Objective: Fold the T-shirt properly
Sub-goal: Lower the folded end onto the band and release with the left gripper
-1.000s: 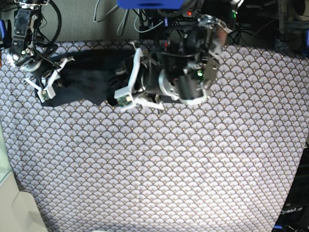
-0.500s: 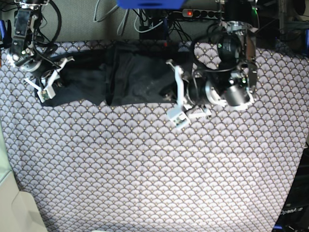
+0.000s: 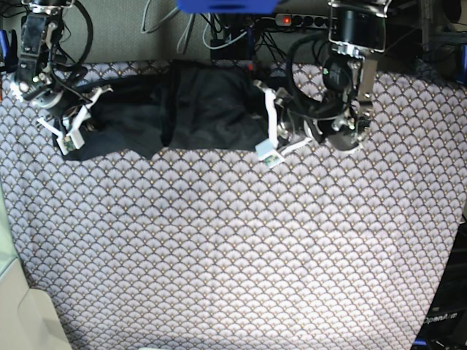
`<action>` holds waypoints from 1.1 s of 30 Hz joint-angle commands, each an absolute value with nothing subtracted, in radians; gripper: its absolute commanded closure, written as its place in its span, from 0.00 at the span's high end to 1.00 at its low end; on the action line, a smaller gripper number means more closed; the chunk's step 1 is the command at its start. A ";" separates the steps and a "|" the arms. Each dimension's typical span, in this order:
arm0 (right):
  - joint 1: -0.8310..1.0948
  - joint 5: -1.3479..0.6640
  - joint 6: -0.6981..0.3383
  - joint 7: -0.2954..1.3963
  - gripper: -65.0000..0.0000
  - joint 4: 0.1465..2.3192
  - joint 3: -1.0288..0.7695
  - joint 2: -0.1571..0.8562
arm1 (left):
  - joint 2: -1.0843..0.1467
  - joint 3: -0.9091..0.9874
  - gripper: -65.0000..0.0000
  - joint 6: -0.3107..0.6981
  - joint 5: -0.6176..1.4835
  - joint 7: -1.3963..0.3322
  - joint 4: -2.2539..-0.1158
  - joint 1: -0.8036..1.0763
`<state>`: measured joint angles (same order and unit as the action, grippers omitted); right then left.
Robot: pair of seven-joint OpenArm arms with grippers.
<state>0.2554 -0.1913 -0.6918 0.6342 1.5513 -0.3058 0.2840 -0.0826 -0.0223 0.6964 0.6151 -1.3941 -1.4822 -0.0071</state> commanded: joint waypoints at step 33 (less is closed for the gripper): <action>0.259 -0.193 -0.698 0.986 0.39 1.931 -0.473 0.321 | -0.084 0.120 0.00 0.698 0.630 -1.396 -1.492 -0.012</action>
